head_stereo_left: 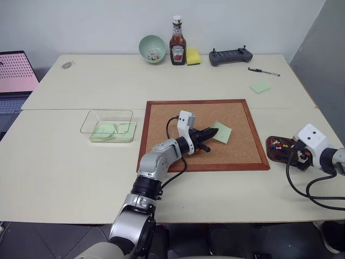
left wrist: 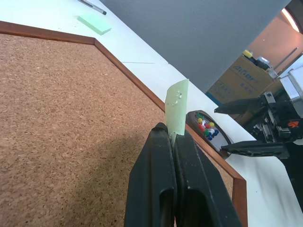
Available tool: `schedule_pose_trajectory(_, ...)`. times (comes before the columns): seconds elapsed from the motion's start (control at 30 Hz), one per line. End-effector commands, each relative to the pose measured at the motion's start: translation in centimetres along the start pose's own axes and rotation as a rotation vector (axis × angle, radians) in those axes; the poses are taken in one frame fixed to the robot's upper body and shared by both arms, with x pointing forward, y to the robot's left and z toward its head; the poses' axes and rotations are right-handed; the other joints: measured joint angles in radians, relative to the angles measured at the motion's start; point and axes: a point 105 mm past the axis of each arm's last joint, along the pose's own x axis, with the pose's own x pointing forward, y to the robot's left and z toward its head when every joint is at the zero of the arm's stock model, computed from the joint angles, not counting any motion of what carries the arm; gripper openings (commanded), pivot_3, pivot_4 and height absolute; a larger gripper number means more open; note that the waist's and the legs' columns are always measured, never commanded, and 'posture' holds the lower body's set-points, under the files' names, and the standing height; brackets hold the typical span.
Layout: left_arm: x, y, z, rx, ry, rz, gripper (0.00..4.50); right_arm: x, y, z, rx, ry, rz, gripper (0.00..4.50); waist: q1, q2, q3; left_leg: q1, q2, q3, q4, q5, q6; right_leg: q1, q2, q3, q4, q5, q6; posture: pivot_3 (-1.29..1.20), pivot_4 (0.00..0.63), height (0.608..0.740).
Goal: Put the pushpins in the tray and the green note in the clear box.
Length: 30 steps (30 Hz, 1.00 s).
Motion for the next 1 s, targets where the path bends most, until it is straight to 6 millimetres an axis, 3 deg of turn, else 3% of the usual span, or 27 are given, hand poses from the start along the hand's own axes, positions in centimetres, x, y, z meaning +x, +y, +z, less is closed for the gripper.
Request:
schedule_pose_trajectory(0.03,0.3,-0.4,1.7,0.045,-0.042,-0.017,0.00,-0.8,-0.6,1.8,-0.003,-0.061,0.005,4.20,0.000,0.000,0.000,0.000,0.000,0.000,0.000,0.000,0.000,0.000,0.000,0.000,0.000,0.000,0.000,0.00,0.150,0.740)
schedule_pose_trajectory(0.13,0.3,-0.4,2.0,0.045,-0.051,-0.014,0.00,-1.1,-1.1,3.1,0.022,-0.121,-0.003,4.20,-0.001,0.000,0.000,0.000,0.000,0.000,0.000,0.000,0.000,0.000,0.000,0.000,0.000,0.000,0.000,0.00,0.150,0.740)
schedule_pose_trajectory(0.3,0.1,-0.9,4.3,0.086,-0.108,-0.014,0.00,-1.9,-0.6,6.7,0.048,-0.274,0.065,4.20,0.000,0.000,0.000,0.000,0.000,0.000,0.000,0.000,0.000,0.000,0.000,0.000,0.000,0.000,0.000,0.00,0.150,0.740)
schedule_pose_trajectory(0.5,-2.6,-1.3,9.1,0.277,-0.182,0.080,0.00,-1.8,1.8,11.2,-0.002,-0.428,0.200,4.20,-0.001,0.000,0.000,0.000,0.000,-0.001,0.000,0.000,0.000,0.000,0.000,0.000,0.000,0.000,0.000,0.00,0.150,0.740)
schedule_pose_trajectory(0.7,-10.5,1.0,13.1,0.476,-0.202,0.401,0.00,-1.0,6.5,16.7,-0.052,-0.633,0.416,4.20,-0.016,-0.001,0.001,0.001,0.002,-0.001,0.000,0.000,0.000,-0.001,0.001,0.000,0.001,0.000,0.000,0.00,0.150,0.740)
schedule_pose_trajectory(0.73,-11.3,1.1,13.3,0.487,-0.198,0.429,0.00,-0.9,6.9,17.1,-0.054,-0.646,0.432,4.20,-0.020,-0.002,0.001,0.000,0.001,-0.002,0.000,0.000,0.000,-0.001,0.001,-0.001,0.001,0.000,0.000,0.00,0.150,0.740)
schedule_pose_trajectory(0.9,-18.9,3.9,15.0,0.626,-0.102,0.757,0.00,1.3,10.5,19.8,-0.073,-0.720,0.585,4.20,-0.020,-0.004,0.003,0.000,0.001,-0.002,0.000,0.000,0.000,-0.002,0.000,-0.001,0.001,0.000,0.000,0.00,0.150,0.740)
schedule_pose_trajectory(1.0,-22.2,5.4,15.4,0.672,-0.049,0.898,0.00,2.2,12.1,20.7,-0.091,-0.736,0.642,4.20,-0.013,-0.004,0.003,-0.001,0.000,-0.003,0.000,0.000,0.000,-0.002,0.000,-0.001,0.002,0.000,0.000,0.00,0.150,0.740)
